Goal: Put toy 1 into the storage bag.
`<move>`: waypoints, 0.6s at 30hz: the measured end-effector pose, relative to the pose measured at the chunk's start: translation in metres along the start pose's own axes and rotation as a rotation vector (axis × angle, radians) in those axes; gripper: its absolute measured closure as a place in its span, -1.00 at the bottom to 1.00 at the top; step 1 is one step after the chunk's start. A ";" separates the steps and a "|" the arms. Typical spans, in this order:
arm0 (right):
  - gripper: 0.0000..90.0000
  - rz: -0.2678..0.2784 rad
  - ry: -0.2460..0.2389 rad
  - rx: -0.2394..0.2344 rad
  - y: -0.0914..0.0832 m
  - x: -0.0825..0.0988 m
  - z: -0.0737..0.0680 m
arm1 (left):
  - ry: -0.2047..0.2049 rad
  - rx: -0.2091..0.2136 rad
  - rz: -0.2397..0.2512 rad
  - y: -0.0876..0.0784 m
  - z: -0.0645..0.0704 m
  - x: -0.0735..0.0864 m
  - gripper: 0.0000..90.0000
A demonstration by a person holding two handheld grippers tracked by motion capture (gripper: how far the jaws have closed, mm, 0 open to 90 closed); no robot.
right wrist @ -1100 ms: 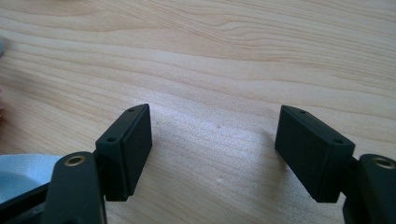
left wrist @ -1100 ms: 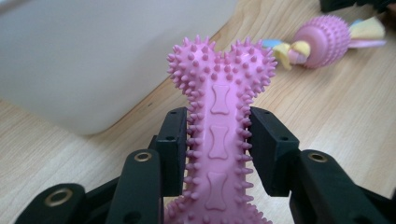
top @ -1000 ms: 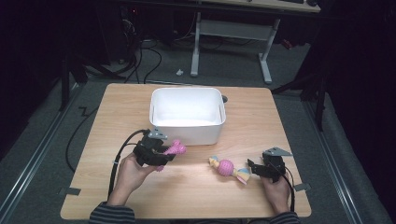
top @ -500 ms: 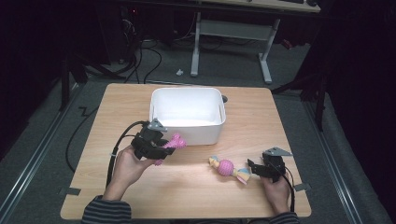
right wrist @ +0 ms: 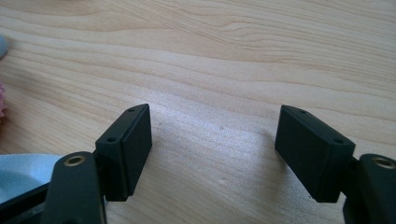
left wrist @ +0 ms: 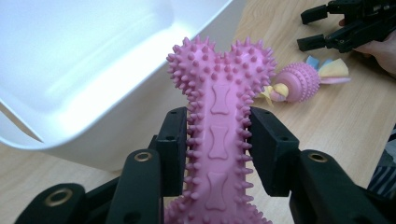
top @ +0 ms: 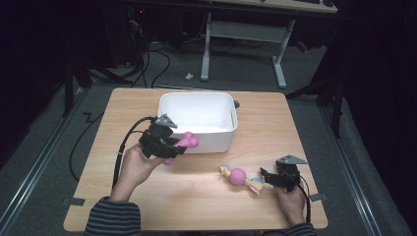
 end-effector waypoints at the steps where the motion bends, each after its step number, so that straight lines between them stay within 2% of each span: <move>1: -0.39 0.000 -0.001 0.000 0.000 0.000 0.000 | 0.001 0.000 0.002 -0.001 -0.001 -0.003 0.31; 5: -0.39 0.001 -0.002 -0.001 0.000 0.000 0.000 | -0.006 0.010 -0.003 -0.005 -0.008 -0.016 0.31; 8: -0.39 0.001 -0.002 -0.001 0.000 0.000 0.000 | -0.001 0.002 -0.011 -0.007 -0.010 -0.022 0.31; 10: -0.39 0.001 -0.001 -0.001 0.000 0.000 0.000 | 0.017 -0.012 -0.010 -0.010 -0.010 -0.031 0.32; 15: -0.40 0.000 -0.004 -0.002 0.000 0.000 0.000 | 0.012 -0.032 0.002 -0.009 -0.013 -0.044 0.31; 18: -0.41 0.000 -0.004 -0.004 0.000 0.000 0.000 | 0.001 -0.059 0.001 -0.004 -0.021 -0.054 0.31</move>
Point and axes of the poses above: each handheld gripper's, and its own axes: y roughly forward along the jaws, x roughly out of its underside, z roughly to its right, the point moved 2 cm from there along y, roughly forward along the jaws, and after that the axes turned 5 degrees about z, right-handed, at the moved point
